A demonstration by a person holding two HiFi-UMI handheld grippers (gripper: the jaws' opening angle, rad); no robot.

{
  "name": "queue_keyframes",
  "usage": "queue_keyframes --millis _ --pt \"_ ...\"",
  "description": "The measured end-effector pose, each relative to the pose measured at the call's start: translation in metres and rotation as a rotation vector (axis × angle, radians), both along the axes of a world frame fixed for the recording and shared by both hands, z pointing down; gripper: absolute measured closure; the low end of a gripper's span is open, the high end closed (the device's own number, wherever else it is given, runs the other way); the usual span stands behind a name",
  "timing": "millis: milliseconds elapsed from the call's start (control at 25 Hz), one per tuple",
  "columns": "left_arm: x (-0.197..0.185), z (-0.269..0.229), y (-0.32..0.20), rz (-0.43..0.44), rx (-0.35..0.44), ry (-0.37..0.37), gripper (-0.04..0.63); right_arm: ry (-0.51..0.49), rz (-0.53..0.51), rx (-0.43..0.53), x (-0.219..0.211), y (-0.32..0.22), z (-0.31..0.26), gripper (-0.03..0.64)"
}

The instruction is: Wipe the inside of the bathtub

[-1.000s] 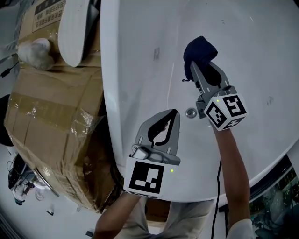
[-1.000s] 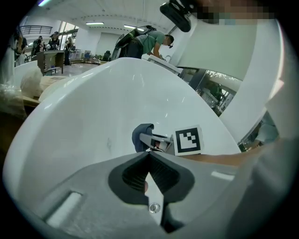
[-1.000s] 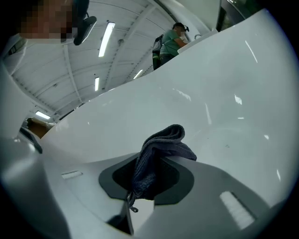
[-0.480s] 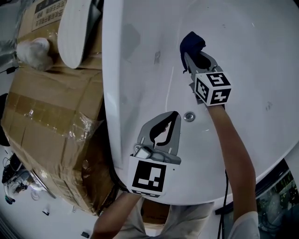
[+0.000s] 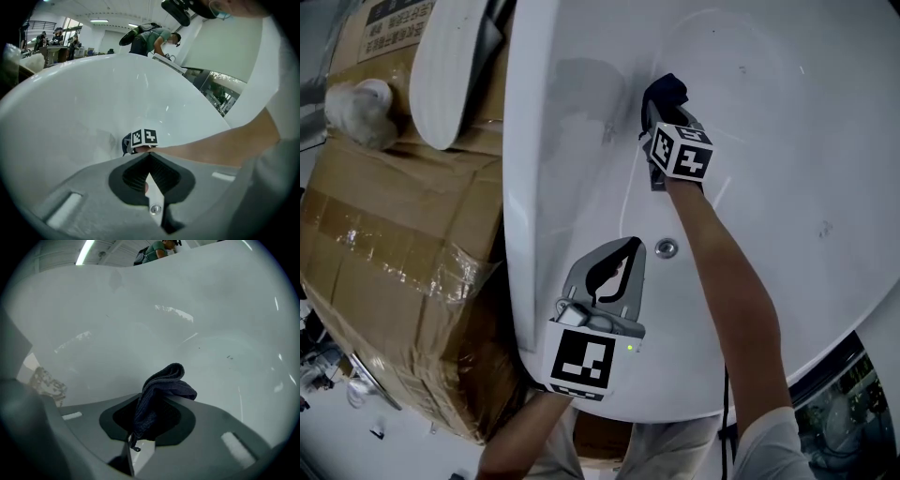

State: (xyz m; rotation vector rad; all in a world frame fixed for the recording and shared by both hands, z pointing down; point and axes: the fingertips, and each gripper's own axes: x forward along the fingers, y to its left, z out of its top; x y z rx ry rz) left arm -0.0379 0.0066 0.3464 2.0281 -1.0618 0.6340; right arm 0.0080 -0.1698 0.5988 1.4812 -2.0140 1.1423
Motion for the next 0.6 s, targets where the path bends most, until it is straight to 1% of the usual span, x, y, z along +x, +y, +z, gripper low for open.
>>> queue_keyframes --millis 280,520,600 --pt "0.002 0.026 -0.002 0.000 -0.035 -0.004 0.597 0.017 0.025 -0.012 0.006 -0.009 0.019 0.541" --pt "0.008 0.033 -0.011 0.052 -0.011 0.003 0.597 0.023 -0.005 -0.031 0.009 -0.007 0.033 0.541" --pt "0.009 0.033 -0.017 0.065 0.000 0.002 0.597 0.005 -0.002 -0.054 0.011 -0.006 0.039 0.541"
